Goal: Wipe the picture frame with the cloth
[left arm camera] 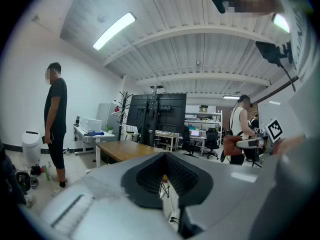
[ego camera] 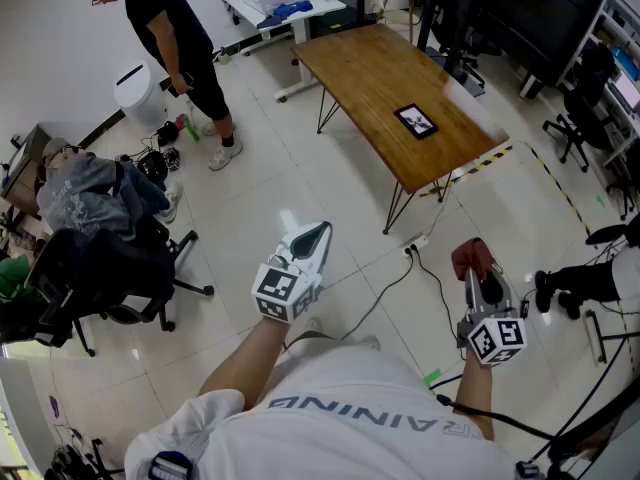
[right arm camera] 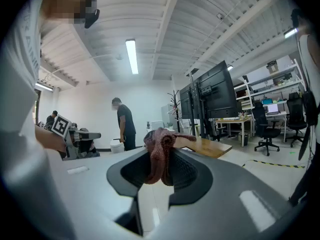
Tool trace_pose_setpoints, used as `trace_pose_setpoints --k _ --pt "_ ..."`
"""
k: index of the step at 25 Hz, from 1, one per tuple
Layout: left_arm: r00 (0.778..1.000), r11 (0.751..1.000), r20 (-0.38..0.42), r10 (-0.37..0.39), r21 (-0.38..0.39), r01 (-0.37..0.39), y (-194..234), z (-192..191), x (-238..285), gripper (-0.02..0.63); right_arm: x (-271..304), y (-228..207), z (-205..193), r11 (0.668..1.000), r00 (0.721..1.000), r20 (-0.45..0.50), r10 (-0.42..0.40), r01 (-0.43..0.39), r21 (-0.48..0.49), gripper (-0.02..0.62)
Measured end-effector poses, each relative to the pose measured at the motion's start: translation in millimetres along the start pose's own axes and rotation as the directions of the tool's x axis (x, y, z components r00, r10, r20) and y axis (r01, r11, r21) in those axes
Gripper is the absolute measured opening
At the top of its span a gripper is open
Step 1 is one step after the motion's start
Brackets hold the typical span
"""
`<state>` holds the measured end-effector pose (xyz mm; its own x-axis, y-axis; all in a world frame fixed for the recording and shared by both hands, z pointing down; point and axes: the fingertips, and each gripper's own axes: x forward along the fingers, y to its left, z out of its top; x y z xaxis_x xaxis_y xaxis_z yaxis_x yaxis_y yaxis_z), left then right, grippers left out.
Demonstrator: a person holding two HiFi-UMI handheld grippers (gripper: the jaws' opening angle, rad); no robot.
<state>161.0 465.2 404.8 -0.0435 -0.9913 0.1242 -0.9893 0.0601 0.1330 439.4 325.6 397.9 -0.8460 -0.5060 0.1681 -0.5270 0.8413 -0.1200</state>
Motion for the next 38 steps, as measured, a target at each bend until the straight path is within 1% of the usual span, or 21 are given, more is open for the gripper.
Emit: trace_pose_setpoints --k 4,6,8,11,14,17,20,23,26,31,34,38 --pt "1.0 1.0 -0.004 0.007 0.007 -0.007 -13 -7 14 0.003 2 -8 -13 0.999 0.999 -0.016 0.051 -0.051 0.001 0.107" --pt "1.0 1.0 -0.004 0.018 -0.01 -0.018 -16 -9 17 0.003 5 -8 -19 0.998 0.997 -0.024 0.07 -0.069 0.005 0.107" --pt "1.0 1.0 -0.02 0.02 -0.017 -0.02 -16 -14 17 0.003 9 -3 -23 0.996 0.996 -0.026 0.085 -0.084 0.022 0.107" --pt "0.999 1.0 -0.043 0.013 -0.007 -0.013 -11 -19 24 0.003 18 3 -27 0.994 0.994 -0.036 0.105 -0.104 0.032 0.107" --pt "1.0 1.0 -0.031 0.005 -0.019 -0.006 -2 -13 42 0.003 36 4 -37 0.994 0.991 -0.077 0.111 -0.11 0.011 0.107" --pt "0.999 0.999 -0.025 -0.025 -0.027 0.024 13 -12 63 0.003 63 11 -35 0.992 0.988 -0.09 0.123 -0.125 -0.01 0.107" --pt "0.999 0.998 -0.032 -0.042 -0.038 0.041 42 -13 86 0.003 98 16 -25 0.991 0.988 -0.104 0.111 -0.117 -0.061 0.107" --pt "0.998 0.998 -0.017 -0.053 -0.029 0.053 82 0 116 0.003 141 15 -8 0.993 0.991 -0.093 0.094 -0.1 -0.068 0.107" --pt "0.997 0.997 -0.003 -0.075 -0.03 0.075 123 15 149 0.003 185 7 8 0.995 0.994 -0.089 0.055 -0.061 -0.073 0.107" --pt "0.991 0.992 -0.02 -0.129 -0.005 0.129 178 34 185 0.003 237 5 32 0.998 0.996 -0.084 -0.004 -0.002 -0.07 0.107" --pt "0.989 0.989 -0.027 -0.145 -0.019 0.145 194 40 202 0.003 254 0 37 0.998 0.995 -0.097 -0.033 0.027 -0.063 0.107" --pt "0.982 0.983 -0.033 -0.184 -0.024 0.183 195 42 219 0.003 266 -9 42 0.997 0.993 -0.095 -0.07 0.067 -0.04 0.107"
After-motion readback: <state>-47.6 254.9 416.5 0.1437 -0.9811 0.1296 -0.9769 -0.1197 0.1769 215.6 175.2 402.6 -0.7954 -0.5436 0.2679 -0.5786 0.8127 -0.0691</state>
